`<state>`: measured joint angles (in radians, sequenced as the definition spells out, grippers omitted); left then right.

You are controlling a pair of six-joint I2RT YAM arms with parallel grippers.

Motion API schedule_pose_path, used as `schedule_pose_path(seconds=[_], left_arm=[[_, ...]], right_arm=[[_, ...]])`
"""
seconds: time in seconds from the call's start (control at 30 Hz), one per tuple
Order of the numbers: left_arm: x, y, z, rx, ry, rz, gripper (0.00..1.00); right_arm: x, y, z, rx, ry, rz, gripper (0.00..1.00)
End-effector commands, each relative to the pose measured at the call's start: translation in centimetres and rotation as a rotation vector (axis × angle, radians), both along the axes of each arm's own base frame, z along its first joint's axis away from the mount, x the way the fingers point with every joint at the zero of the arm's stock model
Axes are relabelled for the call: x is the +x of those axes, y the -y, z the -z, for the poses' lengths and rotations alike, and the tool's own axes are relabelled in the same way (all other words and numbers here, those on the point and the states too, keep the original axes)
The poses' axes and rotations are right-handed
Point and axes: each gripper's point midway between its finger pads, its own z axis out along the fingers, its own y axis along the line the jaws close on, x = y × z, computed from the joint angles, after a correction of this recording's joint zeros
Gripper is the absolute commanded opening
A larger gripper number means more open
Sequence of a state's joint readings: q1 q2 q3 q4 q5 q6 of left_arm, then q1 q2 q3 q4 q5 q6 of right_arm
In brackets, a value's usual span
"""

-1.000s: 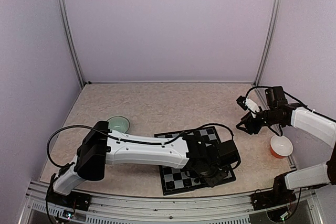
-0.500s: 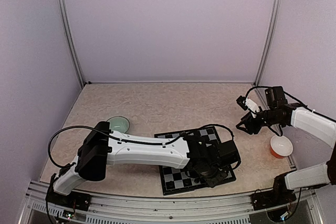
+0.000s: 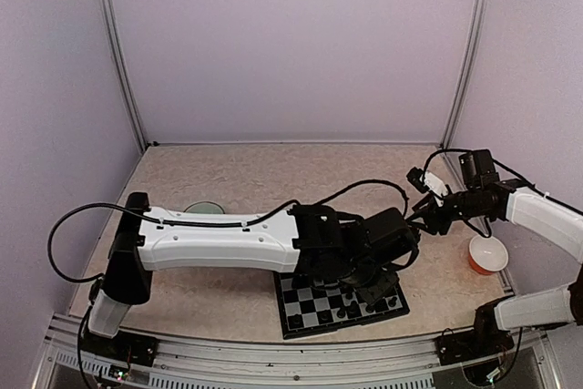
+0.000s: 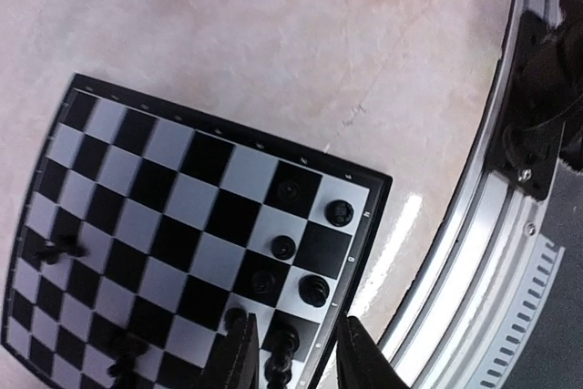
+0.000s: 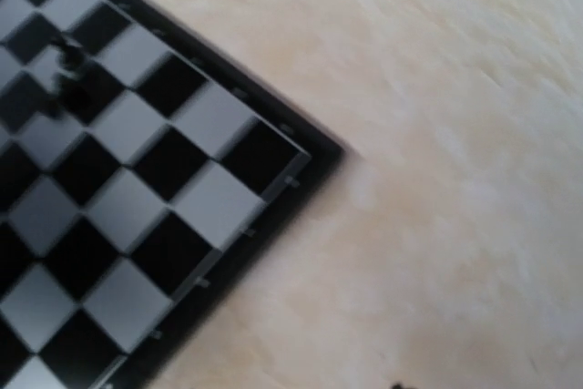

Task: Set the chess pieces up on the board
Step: Place the bishop on c8, then pick up the pawn from e2.

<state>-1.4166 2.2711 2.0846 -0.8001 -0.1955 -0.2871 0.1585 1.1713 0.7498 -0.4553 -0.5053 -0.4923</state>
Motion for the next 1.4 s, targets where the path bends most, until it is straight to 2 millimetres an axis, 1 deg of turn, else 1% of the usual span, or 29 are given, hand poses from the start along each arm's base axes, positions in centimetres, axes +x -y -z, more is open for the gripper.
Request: schedule_pose_path(seconds=[0.0, 0.07, 0.1, 0.13, 0.17, 0.23, 0.27, 0.33, 0.37, 0.43, 0.47, 0.57, 0.67, 0.73, 0.83, 0.97, 1.07, 1.2, 1.3, 1.37], left_arm=[[4.2, -3.0, -9.0, -0.133, 0.182, -0.123, 0.32], [6.8, -5.6, -9.4, -0.110, 0.230, -0.200, 0.35], [8.2, -7.0, -9.3, -0.100, 0.250, -0.237, 0.36], [9.5, -8.4, -10.2, -0.116, 0.267, -0.273, 0.38], [10.9, -9.4, -10.3, -0.124, 0.270, -0.301, 0.39], [13.4, -11.2, -11.6, -0.195, 0.264, -0.351, 0.39], [14.4, -11.9, -11.6, -0.211, 0.263, -0.370, 0.39], [16.7, -13.4, -12.3, -0.246, 0.280, -0.412, 0.40], [17.9, -14.3, -12.9, -0.263, 0.300, -0.438, 0.40], [20.6, -16.2, -13.7, -0.293, 0.340, -0.501, 0.41], [21.5, -16.9, -14.1, -0.317, 0.355, -0.523, 0.42], [23.9, -18.7, -13.8, -0.390, 0.352, -0.564, 0.44], [24.9, -20.4, -12.3, -0.422, 0.343, -0.585, 0.44], [24.9, -21.2, -11.6, -0.438, 0.320, -0.594, 0.45], [24.3, -21.2, -12.1, -0.441, 0.303, -0.567, 0.47], [24.5, -22.1, -13.4, -0.438, 0.353, -0.582, 0.50], [24.5, -22.4, -14.0, -0.441, 0.363, -0.581, 0.51], [24.3, -22.5, -14.3, -0.442, 0.364, -0.573, 0.51], [24.4, -22.7, -14.5, -0.438, 0.374, -0.576, 0.51], [24.3, -22.8, -14.7, -0.437, 0.380, -0.577, 0.51]], right_arm=[[-1.3, -2.9, -2.3, -0.029, 0.120, -0.157, 0.43], [-1.1, -3.9, -2.4, -0.068, 0.143, -0.187, 0.41], [-0.8, -4.5, -2.9, -0.067, 0.152, -0.204, 0.40], [-0.7, -5.2, -3.1, -0.061, 0.151, -0.225, 0.38], [-0.5, -5.8, -3.2, -0.056, 0.150, -0.245, 0.38], [-0.2, -7.4, -3.2, -0.057, 0.154, -0.290, 0.37], [0.0, -8.2, -3.1, -0.065, 0.159, -0.311, 0.36], [0.3, -10.2, -2.3, -0.090, 0.153, -0.361, 0.36], [0.5, -11.1, -1.9, -0.104, 0.150, -0.381, 0.36], [0.7, -12.9, -0.8, -0.124, 0.124, -0.421, 0.37], [0.7, -13.8, -0.1, -0.132, 0.102, -0.444, 0.37], [1.3, -16.1, 1.8, -0.156, 0.051, -0.483, 0.37], [1.8, -17.8, 3.4, -0.180, 0.007, -0.505, 0.37], [1.8, -18.6, 4.3, -0.201, -0.022, -0.529, 0.38], [1.6, -19.8, 5.1, -0.224, -0.037, -0.562, 0.39], [1.5, -21.0, 6.5, -0.264, -0.067, -0.577, 0.40], [1.7, -21.3, 7.7, -0.299, -0.085, -0.571, 0.39], [1.8, -21.1, 8.8, -0.325, -0.113, -0.558, 0.35], [1.7, -21.1, 9.2, -0.327, -0.126, -0.558, 0.29], [1.6, -21.1, 9.3, -0.327, -0.130, -0.560, 0.23]])
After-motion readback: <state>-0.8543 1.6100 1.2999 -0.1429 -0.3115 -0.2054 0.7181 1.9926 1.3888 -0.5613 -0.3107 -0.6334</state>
